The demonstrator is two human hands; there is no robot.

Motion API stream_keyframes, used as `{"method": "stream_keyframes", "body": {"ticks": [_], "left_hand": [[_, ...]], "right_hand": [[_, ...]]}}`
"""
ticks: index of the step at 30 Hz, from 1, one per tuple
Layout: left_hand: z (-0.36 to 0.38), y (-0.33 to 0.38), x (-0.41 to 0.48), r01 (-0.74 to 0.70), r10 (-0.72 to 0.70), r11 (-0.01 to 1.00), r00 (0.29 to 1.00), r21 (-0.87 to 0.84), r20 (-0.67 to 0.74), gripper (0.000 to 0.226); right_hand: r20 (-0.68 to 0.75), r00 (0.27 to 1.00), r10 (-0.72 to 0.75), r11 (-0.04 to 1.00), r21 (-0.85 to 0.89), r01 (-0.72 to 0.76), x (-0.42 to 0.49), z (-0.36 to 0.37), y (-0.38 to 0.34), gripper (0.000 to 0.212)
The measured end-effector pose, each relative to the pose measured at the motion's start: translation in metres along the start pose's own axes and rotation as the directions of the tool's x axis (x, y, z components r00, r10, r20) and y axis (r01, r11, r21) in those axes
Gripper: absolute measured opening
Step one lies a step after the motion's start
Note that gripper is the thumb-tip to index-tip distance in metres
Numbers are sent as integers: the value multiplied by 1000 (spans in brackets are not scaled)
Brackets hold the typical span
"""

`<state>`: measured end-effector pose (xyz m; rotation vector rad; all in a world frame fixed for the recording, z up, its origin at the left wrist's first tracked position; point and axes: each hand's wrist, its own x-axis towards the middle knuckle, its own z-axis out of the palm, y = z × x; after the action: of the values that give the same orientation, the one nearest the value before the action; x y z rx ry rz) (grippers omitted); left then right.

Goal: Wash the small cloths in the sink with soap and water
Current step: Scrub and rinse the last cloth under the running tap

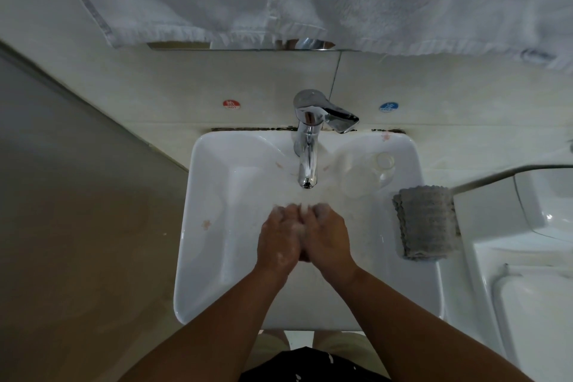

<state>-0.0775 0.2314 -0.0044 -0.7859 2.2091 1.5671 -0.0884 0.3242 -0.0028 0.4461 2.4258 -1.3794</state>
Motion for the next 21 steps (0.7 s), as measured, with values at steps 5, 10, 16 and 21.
{"method": "stream_keyframes", "body": {"ticks": [5, 10, 16, 21], "left_hand": [[-2, 5, -5, 114, -122, 986, 991, -120, -61, 58], [0, -6, -7, 29, -30, 986, 1000, -164, -7, 20], [0, -1, -10, -3, 3, 973, 1000, -231, 0, 14], [0, -4, -6, 13, -13, 992, 1000, -126, 2, 22]], "right_hand": [[-32, 999, -1, 997, 72, 3, -2, 1, 6, 52], [-4, 999, 37, 987, 160, -36, 0, -1, 9, 9], [88, 996, -8, 977, 212, -11, -3, 5, 10, 19], [26, 1000, 5, 1000, 23, -6, -1, 2, 2, 30]]}}
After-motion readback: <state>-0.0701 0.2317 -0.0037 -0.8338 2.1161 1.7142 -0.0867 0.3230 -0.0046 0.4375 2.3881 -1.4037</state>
